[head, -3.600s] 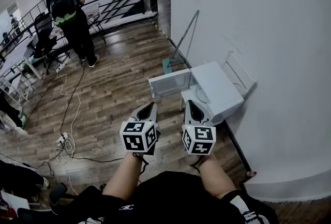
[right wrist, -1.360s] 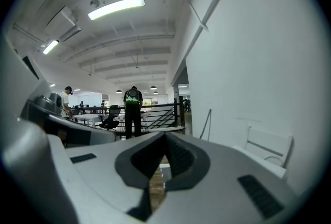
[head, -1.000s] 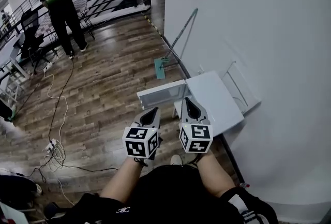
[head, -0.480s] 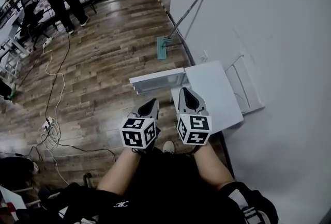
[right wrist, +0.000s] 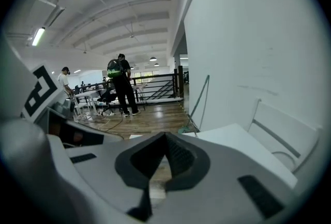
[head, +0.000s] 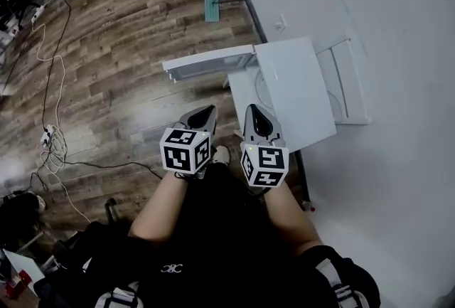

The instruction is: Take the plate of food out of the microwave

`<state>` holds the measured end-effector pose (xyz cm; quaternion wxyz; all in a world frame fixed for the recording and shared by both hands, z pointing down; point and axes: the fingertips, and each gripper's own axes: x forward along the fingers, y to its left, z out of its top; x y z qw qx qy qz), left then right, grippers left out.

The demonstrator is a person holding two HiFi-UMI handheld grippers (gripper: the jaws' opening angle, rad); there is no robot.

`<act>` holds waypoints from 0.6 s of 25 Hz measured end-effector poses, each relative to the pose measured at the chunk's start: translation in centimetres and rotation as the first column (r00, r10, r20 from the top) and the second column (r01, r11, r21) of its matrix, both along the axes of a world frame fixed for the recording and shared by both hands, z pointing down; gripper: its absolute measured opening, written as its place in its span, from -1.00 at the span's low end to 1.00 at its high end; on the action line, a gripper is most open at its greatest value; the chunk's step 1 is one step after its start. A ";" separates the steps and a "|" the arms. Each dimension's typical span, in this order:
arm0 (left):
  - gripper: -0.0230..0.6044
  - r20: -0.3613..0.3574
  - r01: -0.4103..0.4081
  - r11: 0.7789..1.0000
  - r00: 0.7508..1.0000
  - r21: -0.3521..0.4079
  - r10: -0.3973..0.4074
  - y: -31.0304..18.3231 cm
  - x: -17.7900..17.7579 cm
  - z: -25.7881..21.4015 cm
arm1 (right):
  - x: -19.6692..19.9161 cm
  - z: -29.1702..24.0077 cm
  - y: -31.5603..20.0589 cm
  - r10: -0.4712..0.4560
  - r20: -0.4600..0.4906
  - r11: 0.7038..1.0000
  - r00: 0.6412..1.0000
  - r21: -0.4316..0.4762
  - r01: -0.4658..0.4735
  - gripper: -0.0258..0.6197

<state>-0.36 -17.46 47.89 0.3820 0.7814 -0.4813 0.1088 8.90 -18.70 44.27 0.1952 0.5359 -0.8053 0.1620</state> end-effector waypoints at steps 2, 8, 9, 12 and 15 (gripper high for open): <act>-0.95 -0.021 -0.003 0.999 1.000 -0.036 0.002 -0.5 0.0 2.6 | 0.0 2.3 0.3 -0.003 -0.030 1.000 1.000 -0.031 0.003 -0.88; -0.95 -0.095 -0.050 0.991 0.995 -0.126 0.039 -2.3 2.2 11.3 | 1.5 10.4 -0.2 0.012 -0.099 0.992 0.995 -0.127 -0.025 -0.88; -0.95 -0.123 -0.063 0.988 0.991 -0.143 0.045 -2.5 2.9 12.6 | 1.8 11.6 -0.2 0.015 -0.107 0.989 0.994 -0.142 -0.030 -0.88; -0.95 -0.221 -0.094 0.976 0.974 -0.195 0.049 -3.2 5.0 16.7 | 2.5 14.8 0.1 0.007 -0.128 0.984 0.992 -0.176 -0.030 -0.88; -0.95 -0.297 -0.135 0.962 0.953 -0.236 0.061 -4.3 7.5 20.5 | 3.4 17.7 1.1 -0.013 -0.152 0.979 0.988 -0.202 -0.018 -0.88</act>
